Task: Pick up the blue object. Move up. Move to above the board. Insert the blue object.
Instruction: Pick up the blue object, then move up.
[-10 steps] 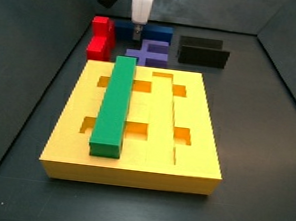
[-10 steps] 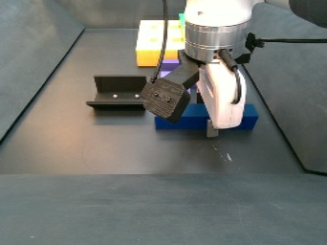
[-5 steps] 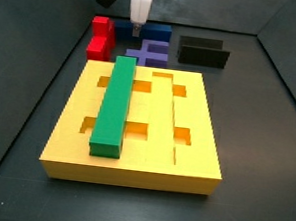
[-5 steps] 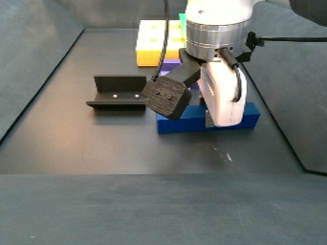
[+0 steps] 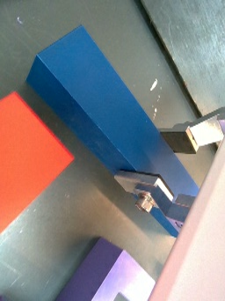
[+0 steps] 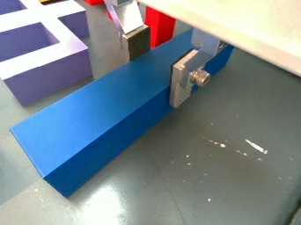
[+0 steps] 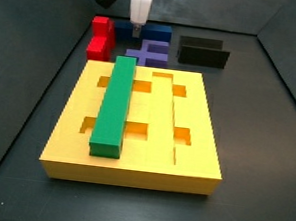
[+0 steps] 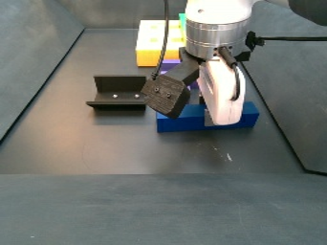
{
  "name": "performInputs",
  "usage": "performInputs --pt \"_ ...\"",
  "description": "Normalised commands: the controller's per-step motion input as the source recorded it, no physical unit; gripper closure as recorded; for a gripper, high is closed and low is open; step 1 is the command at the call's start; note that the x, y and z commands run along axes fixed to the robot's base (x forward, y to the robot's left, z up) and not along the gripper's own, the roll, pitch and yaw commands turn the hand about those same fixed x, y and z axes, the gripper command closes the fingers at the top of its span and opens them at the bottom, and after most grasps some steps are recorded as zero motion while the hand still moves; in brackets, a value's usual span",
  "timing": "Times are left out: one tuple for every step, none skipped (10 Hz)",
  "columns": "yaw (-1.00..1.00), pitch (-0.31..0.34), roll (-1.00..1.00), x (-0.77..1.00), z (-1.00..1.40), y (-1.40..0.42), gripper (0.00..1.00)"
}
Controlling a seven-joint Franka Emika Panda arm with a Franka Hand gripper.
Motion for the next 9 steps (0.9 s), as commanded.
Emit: performInputs --pt "0.0 0.0 0.0 0.0 0.0 0.0 1.0" --pt "0.0 0.0 0.0 0.0 0.0 0.0 1.0" --pt "0.0 0.0 0.0 0.0 0.0 0.0 1.0" --pt "0.0 0.0 0.0 0.0 0.0 0.0 1.0" --pt "0.0 0.0 0.0 0.0 0.0 0.0 1.0" --pt "0.0 0.0 0.0 0.0 0.0 0.0 1.0" --pt "0.0 0.0 0.0 0.0 0.83 0.0 1.0" --pt "0.04 0.052 -0.01 -0.08 0.74 -0.01 1.0" --pt "0.04 0.074 0.0 -0.09 0.54 0.0 1.0"
